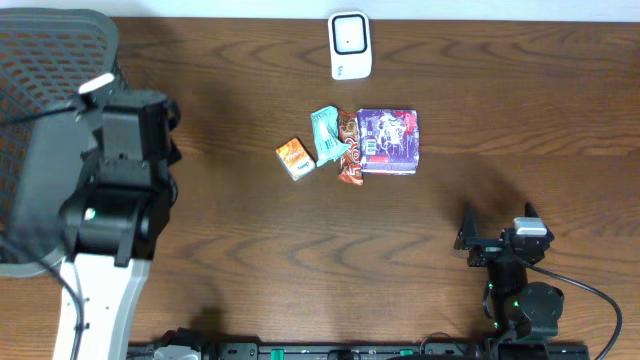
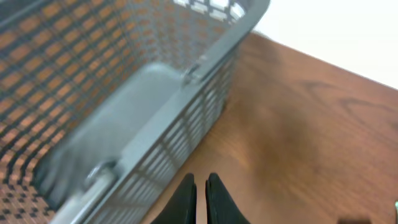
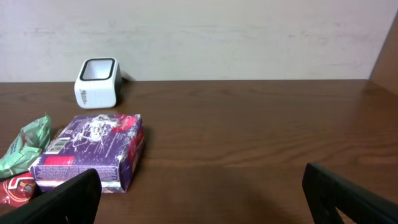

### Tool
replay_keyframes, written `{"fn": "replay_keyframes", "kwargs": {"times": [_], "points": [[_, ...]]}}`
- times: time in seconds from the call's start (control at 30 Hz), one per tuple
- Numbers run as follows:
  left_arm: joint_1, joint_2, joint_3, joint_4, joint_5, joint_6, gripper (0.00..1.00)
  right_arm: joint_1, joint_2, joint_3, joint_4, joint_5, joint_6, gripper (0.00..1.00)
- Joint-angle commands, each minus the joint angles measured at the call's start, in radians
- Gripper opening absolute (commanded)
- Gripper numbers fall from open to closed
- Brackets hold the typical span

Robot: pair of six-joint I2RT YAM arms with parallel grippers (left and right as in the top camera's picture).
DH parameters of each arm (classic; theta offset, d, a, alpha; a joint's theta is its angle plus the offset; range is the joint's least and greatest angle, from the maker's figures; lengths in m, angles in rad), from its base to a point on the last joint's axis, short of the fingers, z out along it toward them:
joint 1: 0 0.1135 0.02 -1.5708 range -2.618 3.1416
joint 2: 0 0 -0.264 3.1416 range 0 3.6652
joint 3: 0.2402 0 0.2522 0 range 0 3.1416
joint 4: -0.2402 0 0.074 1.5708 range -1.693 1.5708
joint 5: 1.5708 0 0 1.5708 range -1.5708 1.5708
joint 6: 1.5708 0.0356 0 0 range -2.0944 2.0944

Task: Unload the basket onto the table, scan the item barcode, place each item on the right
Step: 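Move the left gripper back over the basket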

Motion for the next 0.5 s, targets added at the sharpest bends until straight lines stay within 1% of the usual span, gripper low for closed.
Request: {"fn": "replay_keyframes", "kwargs": {"times": [0.0, 0.07, 0.13, 0.23, 0.37, 0.47], "points": [[0.037, -0.051, 0.017, -0.072, -0.049, -0.139, 0.08, -0.006, -0.005, -0.002, -0.004, -0.003, -0.014, 0.99], [0.076, -0.083, 0.017, -0.120, -0.093, -0.235, 0.08, -0.006, -0.005, -0.002, -0.004, -0.003, -0.014, 0.99], [0.126, -0.109, 0.017, -0.132, -0.126, -0.303, 0.08, -0.006, -0.005, -0.002, -0.004, -0.003, -0.014, 0.99], [0.217, -0.139, 0.017, -0.097, -0.129, -0.351, 0.08, -0.006, -0.005, -0.002, -0.004, -0.003, -0.014, 0.99], [0.350, -0.144, 0.017, -0.068, -0.130, -0.377, 0.08, -0.006, -0.005, -0.002, -0.004, -0.002, -0.014, 0.99], [0.472, -0.122, 0.016, -0.095, -0.129, -0.481, 0.08, -0.006, -0.005, -0.002, -0.004, -0.003, -0.014, 0.99]]}}
